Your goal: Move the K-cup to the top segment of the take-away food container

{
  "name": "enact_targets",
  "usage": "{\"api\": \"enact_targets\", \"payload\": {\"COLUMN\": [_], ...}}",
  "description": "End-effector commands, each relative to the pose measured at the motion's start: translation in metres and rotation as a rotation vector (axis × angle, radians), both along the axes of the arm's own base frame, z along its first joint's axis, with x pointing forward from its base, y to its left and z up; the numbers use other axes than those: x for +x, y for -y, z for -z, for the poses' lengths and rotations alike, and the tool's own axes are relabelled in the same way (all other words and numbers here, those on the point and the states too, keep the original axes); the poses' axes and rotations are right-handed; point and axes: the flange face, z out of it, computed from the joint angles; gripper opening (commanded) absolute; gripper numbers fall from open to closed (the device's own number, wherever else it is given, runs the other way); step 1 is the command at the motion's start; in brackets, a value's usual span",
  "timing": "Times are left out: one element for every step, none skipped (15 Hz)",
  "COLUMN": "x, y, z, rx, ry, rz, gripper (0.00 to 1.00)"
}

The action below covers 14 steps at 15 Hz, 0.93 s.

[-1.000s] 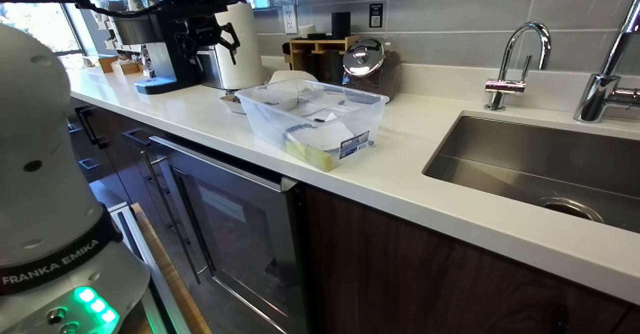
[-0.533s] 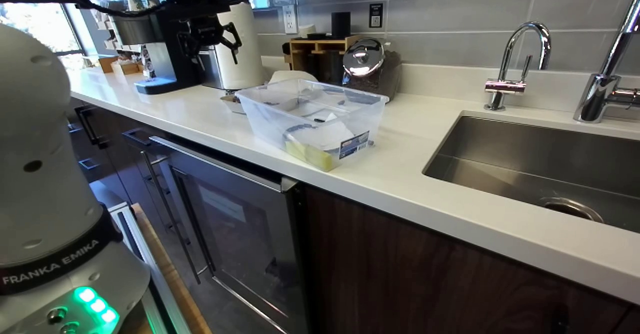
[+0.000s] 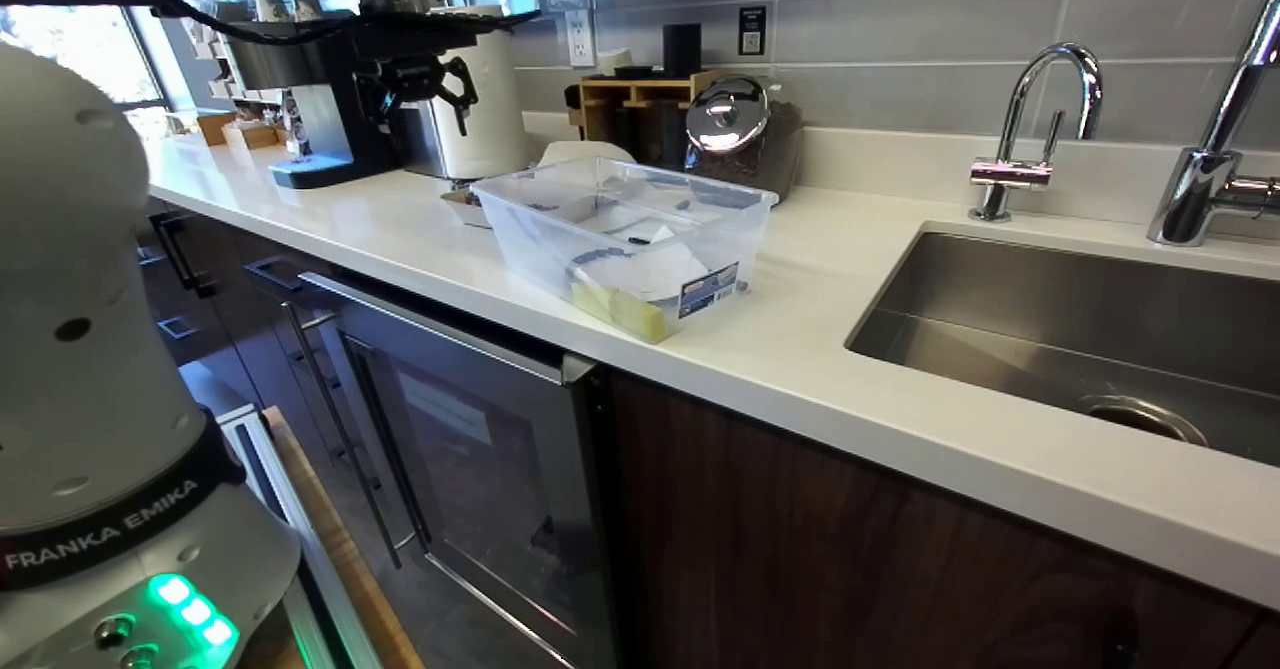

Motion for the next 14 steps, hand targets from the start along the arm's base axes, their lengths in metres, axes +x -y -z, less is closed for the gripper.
{"api": "enact_targets", "payload": {"x": [0.02, 0.025, 0.032, 0.037, 0.042, 0.046, 0.05, 0.052, 0.055, 0.058, 0.061, 0.065, 0.068, 0.071], "y": [-0.014, -0.016, -0.018, -0.023, -0.026, -0.03, -0.034, -0.038, -0.04, -0.042, -0.043, -0.043, -0.042, -0.041], "z": [0.017, 0.019, 0.021, 0.025, 0.026, 0.029, 0.031, 0.033, 0.036, 0.039, 0.041, 0.04, 0.039, 0.037], "rx": [0.092, 0.101, 0.105, 0.1, 0.094, 0.091, 0.068, 0.057, 0.03, 0.001, -0.019, -0.042, -0.059, -0.054], "ry": [-0.04, -0.048, -0.042, -0.029, -0.016, -0.005, 0.02, 0.039, 0.064, 0.087, 0.112, 0.133, 0.153, 0.159], "rz": [-0.125, -0.167, -0.201, -0.234, -0.27, -0.285, -0.324, -0.356, -0.394, -0.434, -0.472, -0.488, -0.502, -0.502], "gripper": [1.0, 1.0, 1.0, 1.0, 1.0, 1.0, 1.0, 1.0, 1.0, 1.0, 1.0, 1.0, 1.0, 1.0]}}
